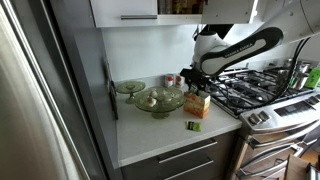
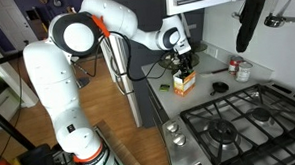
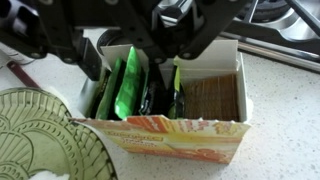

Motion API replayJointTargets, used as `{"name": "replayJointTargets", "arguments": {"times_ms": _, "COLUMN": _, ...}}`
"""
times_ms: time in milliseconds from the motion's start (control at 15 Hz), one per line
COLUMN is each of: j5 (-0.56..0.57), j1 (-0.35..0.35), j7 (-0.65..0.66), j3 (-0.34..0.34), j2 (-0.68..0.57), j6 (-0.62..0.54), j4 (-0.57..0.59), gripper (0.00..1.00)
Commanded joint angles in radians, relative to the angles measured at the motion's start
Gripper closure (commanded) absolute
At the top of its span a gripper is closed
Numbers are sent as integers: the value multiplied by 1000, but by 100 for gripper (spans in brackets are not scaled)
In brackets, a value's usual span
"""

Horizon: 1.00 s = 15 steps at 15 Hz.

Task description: Remove two sachets from the sachets box and put them on the table one at a time

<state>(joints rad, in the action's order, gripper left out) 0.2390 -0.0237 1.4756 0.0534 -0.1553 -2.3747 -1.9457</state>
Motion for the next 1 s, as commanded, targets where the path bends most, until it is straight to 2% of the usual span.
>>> {"name": "replayJointTargets", "arguments": {"times_ms": 0, "j5": 6, "j1": 19, "j7": 9, "j3": 15, "j2": 1, "j6": 39, "j4": 10, "gripper": 78}}
{"name": "replayJointTargets", "arguments": {"times_ms": 67, "j5": 10, "j1": 21, "j7": 11, "j3": 16, "j2": 2, "j6": 43, "j4": 11, "gripper": 74}}
{"name": "replayJointTargets", "arguments": {"times_ms": 200, "j5": 14, "j1": 21, "j7": 10, "j3": 16, "j2": 4, "j6": 50, "j4": 12, "gripper": 76}}
{"name": "replayJointTargets", "arguments": {"times_ms": 333, "j5": 14, "j1": 22, "j7": 8, "j3": 16, "j2": 7, "j6": 54, "j4": 11, "gripper": 73}}
{"name": "replayJointTargets", "arguments": {"times_ms": 467, "j5": 14, "j1": 22, "j7": 5, "j3": 16, "j2": 10, "j6": 54, "j4": 9, "gripper": 92}}
{"name": "replayJointTargets", "arguments": {"times_ms": 533, "j5": 16, "j1": 22, "j7": 4, "j3": 16, "j2": 12, "j6": 54, "j4": 8, "gripper": 94}}
{"name": "replayJointTargets", "arguments": {"times_ms": 600, "j5": 17, "j1": 22, "j7": 5, "j3": 17, "j2": 14, "j6": 53, "j4": 6, "gripper": 100}}
{"name": "replayJointTargets", "arguments": {"times_ms": 933, "j5": 33, "j1": 27, "j7": 15, "j3": 15, "j2": 55, "j6": 48, "j4": -20, "gripper": 100}}
